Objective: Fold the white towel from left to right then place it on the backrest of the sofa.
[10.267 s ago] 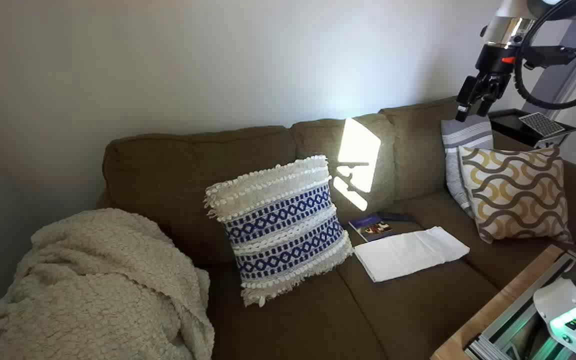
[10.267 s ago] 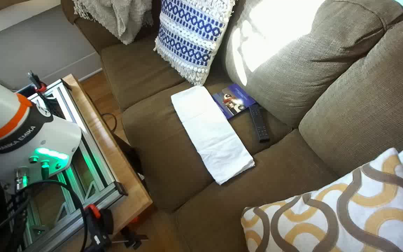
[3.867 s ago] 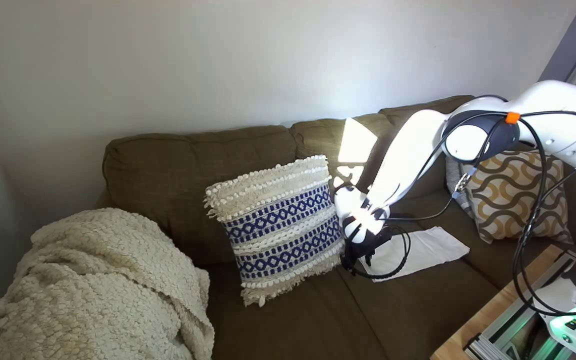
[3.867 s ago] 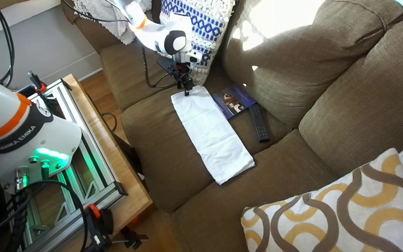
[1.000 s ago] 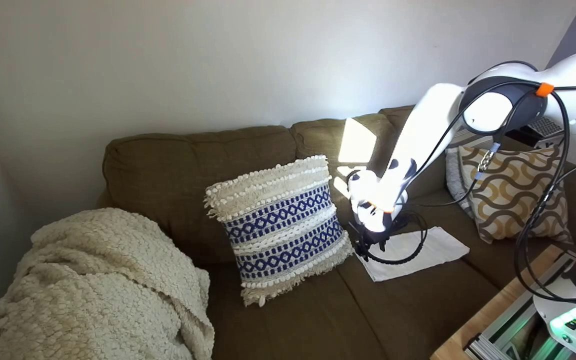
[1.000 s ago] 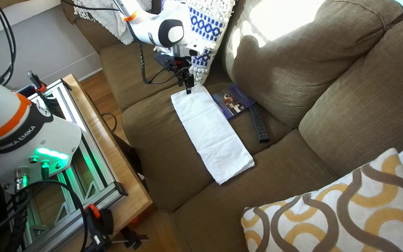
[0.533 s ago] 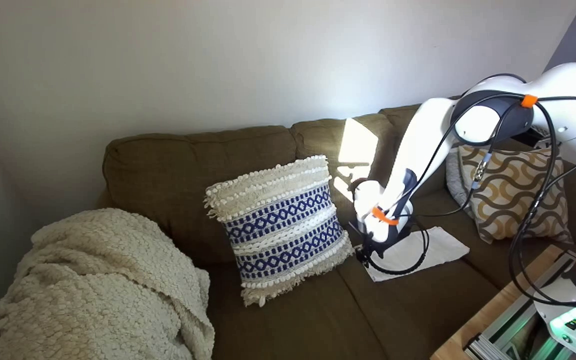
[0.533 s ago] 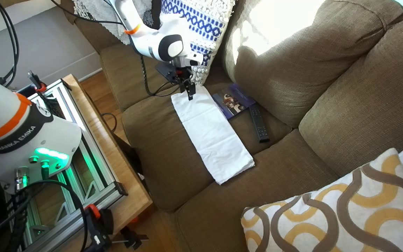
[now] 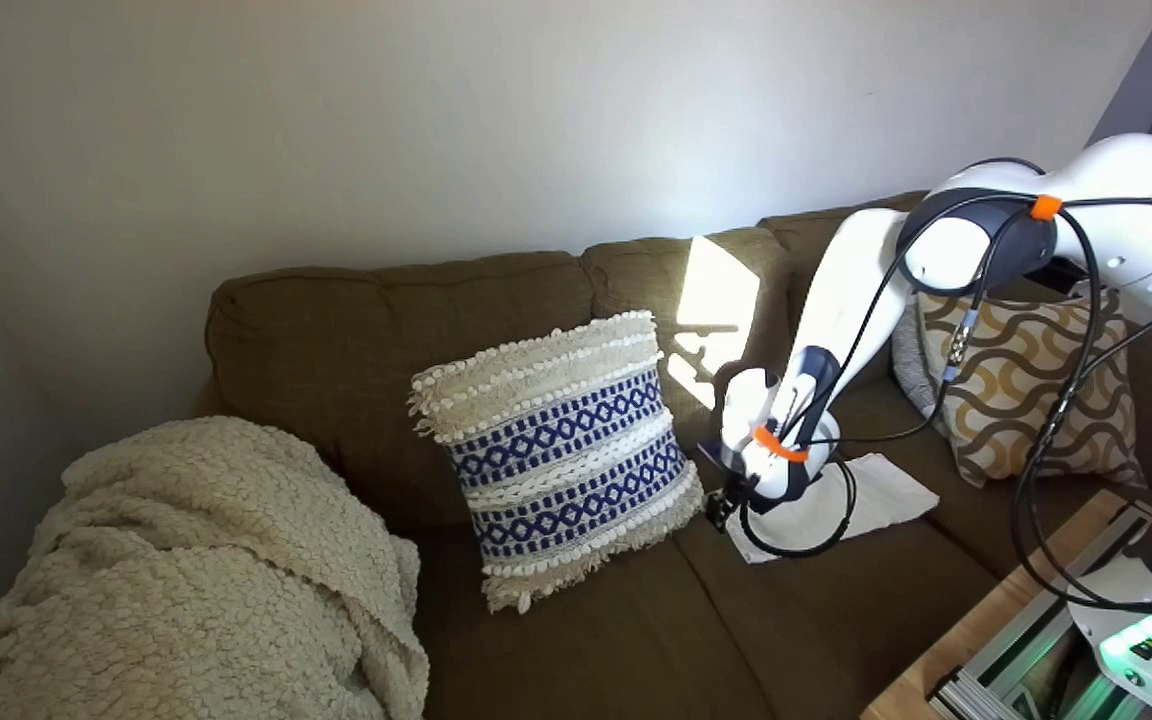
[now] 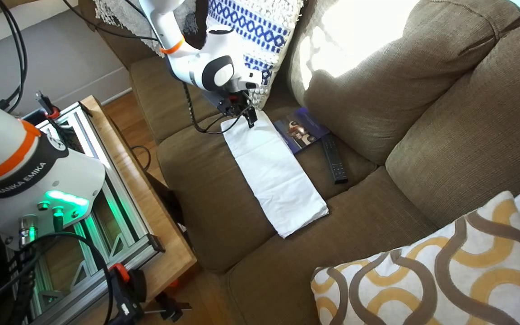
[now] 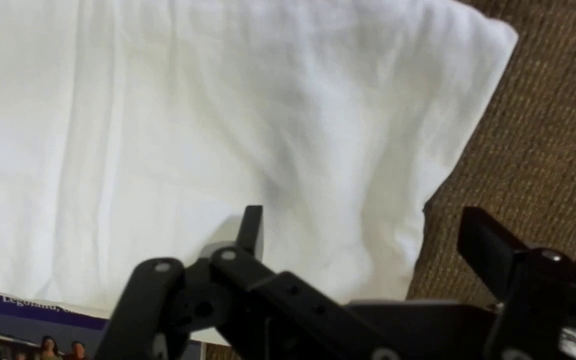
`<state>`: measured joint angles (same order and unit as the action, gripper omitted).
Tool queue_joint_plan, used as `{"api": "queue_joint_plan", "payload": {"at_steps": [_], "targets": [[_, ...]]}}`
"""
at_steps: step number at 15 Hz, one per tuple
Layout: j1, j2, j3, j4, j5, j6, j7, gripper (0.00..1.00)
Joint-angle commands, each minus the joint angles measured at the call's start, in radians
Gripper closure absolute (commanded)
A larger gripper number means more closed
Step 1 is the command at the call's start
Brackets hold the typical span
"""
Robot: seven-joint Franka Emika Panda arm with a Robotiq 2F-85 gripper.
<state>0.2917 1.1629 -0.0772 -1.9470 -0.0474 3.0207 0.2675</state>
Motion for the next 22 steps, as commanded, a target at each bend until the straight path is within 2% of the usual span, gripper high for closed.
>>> {"api": "queue_joint_plan", "payload": {"at_steps": [1, 2, 10, 12, 22], "targets": [[-0.032, -0.003, 0.026, -0.016, 0.015, 0.000, -0.071, 0.25], [-0.028, -0.009, 0.017, -0.021, 0.020, -0.024, -0.069, 0.25], [-0.006, -0.070, -0.051, -0.087, 0.024, -0.097, -0.041, 0.88], [0.002, -0.104, -0.076, -0.125, 0.021, -0.089, -0.035, 0.99], [0.002, -0.252, -0.201, -0.334, 0.014, -0.043, -0.025, 0.99]]}}
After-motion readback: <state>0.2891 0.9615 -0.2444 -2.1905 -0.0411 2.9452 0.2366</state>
